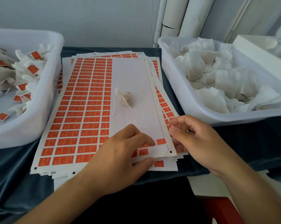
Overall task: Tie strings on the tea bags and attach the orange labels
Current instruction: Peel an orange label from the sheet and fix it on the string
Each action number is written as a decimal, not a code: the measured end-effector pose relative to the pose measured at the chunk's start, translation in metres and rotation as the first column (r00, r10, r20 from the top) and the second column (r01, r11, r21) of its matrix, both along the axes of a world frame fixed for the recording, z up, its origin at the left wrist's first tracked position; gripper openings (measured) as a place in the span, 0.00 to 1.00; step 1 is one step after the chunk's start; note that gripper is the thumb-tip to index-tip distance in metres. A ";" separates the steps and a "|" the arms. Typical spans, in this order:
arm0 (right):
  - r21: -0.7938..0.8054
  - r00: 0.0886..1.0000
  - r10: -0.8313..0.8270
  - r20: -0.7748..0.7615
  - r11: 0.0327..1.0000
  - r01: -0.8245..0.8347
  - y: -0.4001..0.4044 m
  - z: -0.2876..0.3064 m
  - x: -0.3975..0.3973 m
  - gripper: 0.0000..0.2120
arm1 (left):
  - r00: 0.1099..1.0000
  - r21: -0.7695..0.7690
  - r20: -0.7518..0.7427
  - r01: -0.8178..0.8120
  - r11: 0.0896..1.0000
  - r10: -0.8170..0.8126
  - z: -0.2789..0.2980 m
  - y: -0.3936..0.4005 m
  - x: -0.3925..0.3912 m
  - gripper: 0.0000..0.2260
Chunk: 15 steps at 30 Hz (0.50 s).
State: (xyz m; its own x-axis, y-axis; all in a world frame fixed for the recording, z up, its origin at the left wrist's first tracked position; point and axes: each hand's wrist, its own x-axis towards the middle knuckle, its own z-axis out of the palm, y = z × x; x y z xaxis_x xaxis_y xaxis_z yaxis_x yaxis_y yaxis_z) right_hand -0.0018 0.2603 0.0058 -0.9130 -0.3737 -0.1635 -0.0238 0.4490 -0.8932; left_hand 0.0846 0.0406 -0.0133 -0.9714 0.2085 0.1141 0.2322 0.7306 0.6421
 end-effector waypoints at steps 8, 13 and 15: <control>-0.084 0.995 0.063 0.076 0.995 -0.056 -0.005 0.004 0.000 0.10 | 0.997 0.127 -0.035 -0.068 0.990 0.073 0.006 0.002 0.003 0.13; -0.222 0.996 0.079 0.030 0.972 -0.070 -0.012 0.003 0.001 0.17 | 0.992 0.202 -0.026 -0.120 0.972 0.127 0.009 0.007 -0.002 0.15; -0.248 0.997 0.079 0.002 0.966 -0.076 -0.014 0.003 0.003 0.19 | 0.983 0.247 -0.034 -0.168 0.954 0.181 0.010 0.010 -0.005 0.18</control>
State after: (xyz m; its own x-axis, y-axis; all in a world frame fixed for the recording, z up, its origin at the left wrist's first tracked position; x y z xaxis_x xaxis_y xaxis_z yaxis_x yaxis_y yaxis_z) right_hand 0.0015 0.2464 0.0088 -0.8780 -0.4738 -0.0678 -0.0386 0.2115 -0.9766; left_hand 0.0794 0.0508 -0.0035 -0.9808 -0.0042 0.1949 0.1553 0.5873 0.7943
